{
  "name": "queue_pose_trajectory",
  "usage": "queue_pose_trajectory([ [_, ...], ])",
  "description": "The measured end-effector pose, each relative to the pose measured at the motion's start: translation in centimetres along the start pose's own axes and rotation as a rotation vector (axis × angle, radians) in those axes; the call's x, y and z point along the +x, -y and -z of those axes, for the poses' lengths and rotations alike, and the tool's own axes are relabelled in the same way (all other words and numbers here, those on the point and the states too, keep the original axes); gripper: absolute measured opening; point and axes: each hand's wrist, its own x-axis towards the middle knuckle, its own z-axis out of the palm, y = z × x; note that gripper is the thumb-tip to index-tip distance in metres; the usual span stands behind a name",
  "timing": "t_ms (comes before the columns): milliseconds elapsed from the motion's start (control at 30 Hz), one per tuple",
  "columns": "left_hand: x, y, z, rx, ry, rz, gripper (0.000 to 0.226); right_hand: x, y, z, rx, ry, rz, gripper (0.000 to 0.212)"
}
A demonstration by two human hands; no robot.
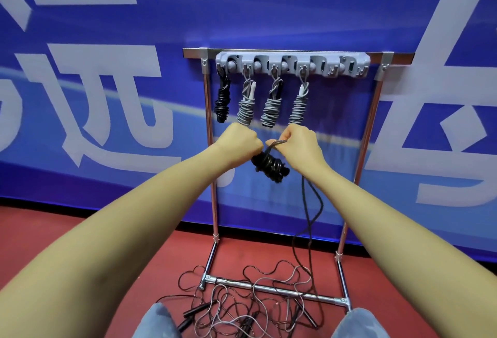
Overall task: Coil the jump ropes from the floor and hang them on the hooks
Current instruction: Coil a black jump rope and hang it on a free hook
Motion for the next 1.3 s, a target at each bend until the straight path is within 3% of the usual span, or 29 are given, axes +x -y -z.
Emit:
queue_pose_trajectory([
  [100, 0.2, 0.5, -1.1, -0.020, -0.313, -0.143, 0.049, 0.8, -0.1, 0.7, -0.059, 0.017, -0.016, 0.040],
  [233, -0.5, 0.5, -1.0, -0.104, -0.386, -0.212, 0.042, 0.9, -0.2, 1.6, -0.202, 0.064, 0.031, 0.044],
  [367, 0.0, 0.4, -1.3, -0.404, -0.759, -0.158, 0.039, 0.8, -1.0, 1.9, -0.150, 0.047, 0.115, 0.045],
  [433, -0.2, -0.5, -0.5, -0.647, -0.828, -0.037, 0.033, 0.3, -0.8, 1.9, -0.036, 0.044, 0.178, 0.031],
  [500, -0.2, -1.6, 0.8, -0.901, -0.769, 0.166, 0.033, 0.1, -0.6, 1.9, 0.026, 0.022, 0.175, 0.013],
  [600, 0.5, -2.2, 2.0, -1.149, -0.579, 0.489, 0.034, 0.1, -0.6, 1.7, -0.167, 0.016, 0.187, 0.027],
  [833, 1.4, -2.0, 1.5, -0.961, -0.320, 0.742, 0.030, -0.7, -0.9, 1.5, -0.356, -0.072, 0.272, 0.038],
  [1033, 1.0, -1.7, 0.0, -0.629, -0.139, 0.735, 0.023, -1.4, -0.7, 1.3, -0.225, 0.077, 0.290, 0.045],
  [1100, 0.8, -1.4, -0.4, -0.475, -0.062, 0.684, 0.024, -1.6, -0.5, 1.3, -0.232, 0.103, 0.368, 0.037],
  [1167, 0.7, -1.2, -0.7, -0.331, -0.005, 0.603, 0.029, -1.6, -0.1, 1.8, -0.362, 0.125, 0.474, 0.015],
  [1300, 0.5, -1.2, -1.0, -0.126, 0.043, 0.401, 0.022, -1.3, 0.8, 2.4, -0.601, 0.044, 0.619, 0.025],
])
